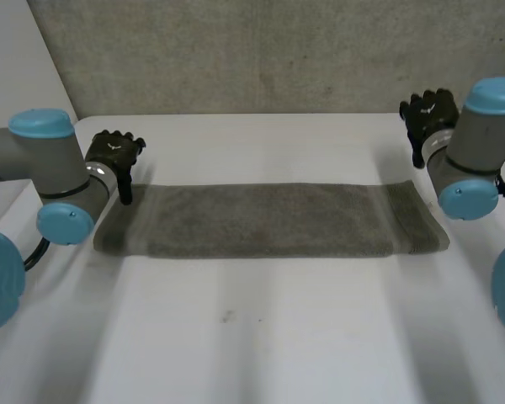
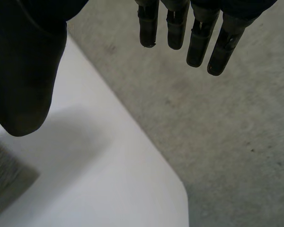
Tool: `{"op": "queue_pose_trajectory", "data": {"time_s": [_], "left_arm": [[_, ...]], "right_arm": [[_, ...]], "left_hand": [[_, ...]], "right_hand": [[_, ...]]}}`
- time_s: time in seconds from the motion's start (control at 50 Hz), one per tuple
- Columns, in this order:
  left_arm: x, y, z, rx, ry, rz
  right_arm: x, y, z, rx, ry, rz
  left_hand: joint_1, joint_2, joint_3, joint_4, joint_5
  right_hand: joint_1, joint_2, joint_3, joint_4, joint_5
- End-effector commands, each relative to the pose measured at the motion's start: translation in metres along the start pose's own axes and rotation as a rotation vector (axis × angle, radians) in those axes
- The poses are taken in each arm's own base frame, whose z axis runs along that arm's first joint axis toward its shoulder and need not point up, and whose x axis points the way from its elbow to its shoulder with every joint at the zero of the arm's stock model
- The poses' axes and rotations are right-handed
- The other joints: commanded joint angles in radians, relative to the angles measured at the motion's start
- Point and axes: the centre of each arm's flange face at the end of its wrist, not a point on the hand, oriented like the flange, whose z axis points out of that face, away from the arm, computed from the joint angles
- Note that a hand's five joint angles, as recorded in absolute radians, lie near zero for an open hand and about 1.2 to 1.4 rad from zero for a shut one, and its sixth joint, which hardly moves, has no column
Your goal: Fold the towel.
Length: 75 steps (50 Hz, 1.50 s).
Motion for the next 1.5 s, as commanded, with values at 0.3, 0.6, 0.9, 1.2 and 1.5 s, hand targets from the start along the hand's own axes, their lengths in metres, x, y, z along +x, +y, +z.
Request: {"op": "queue_pose_trajectory", "data": {"time_s": [0.3,0.6,0.9,1.2,1.5], "left_arm": [[-0.004,-0.018,-0.112,0.092,-0.017,-0.086],[0.007,0.003,-0.126,0.101,-0.004,-0.112],[0.008,0.005,-0.126,0.097,-0.003,-0.114],[0.008,0.009,-0.128,0.084,-0.002,-0.115],[0.006,0.006,-0.128,0.093,-0.009,-0.123]], "right_arm": [[0.006,0.021,-0.112,-0.236,-0.269,0.135],[-0.024,0.089,-0.114,-0.226,-0.287,0.097],[0.010,0.118,-0.094,-0.298,-0.171,0.077],[0.130,0.145,-0.081,-0.420,0.060,-0.188],[-0.059,-0.064,-0.116,0.114,-0.280,0.004]], "left_hand": [[0.000,0.006,0.005,0.005,-0.028],[0.000,0.006,0.005,0.005,-0.028],[0.000,0.006,0.005,0.005,-0.028],[0.000,0.006,0.005,0.005,-0.028],[0.000,0.006,0.005,0.005,-0.028]], "right_hand": [[-0.060,-0.086,-0.073,-0.088,-0.062],[0.290,0.265,0.277,0.262,0.288],[1.162,1.136,1.148,1.134,1.160],[1.162,1.136,1.148,1.134,1.160],[1.162,1.136,1.148,1.134,1.160]]}}
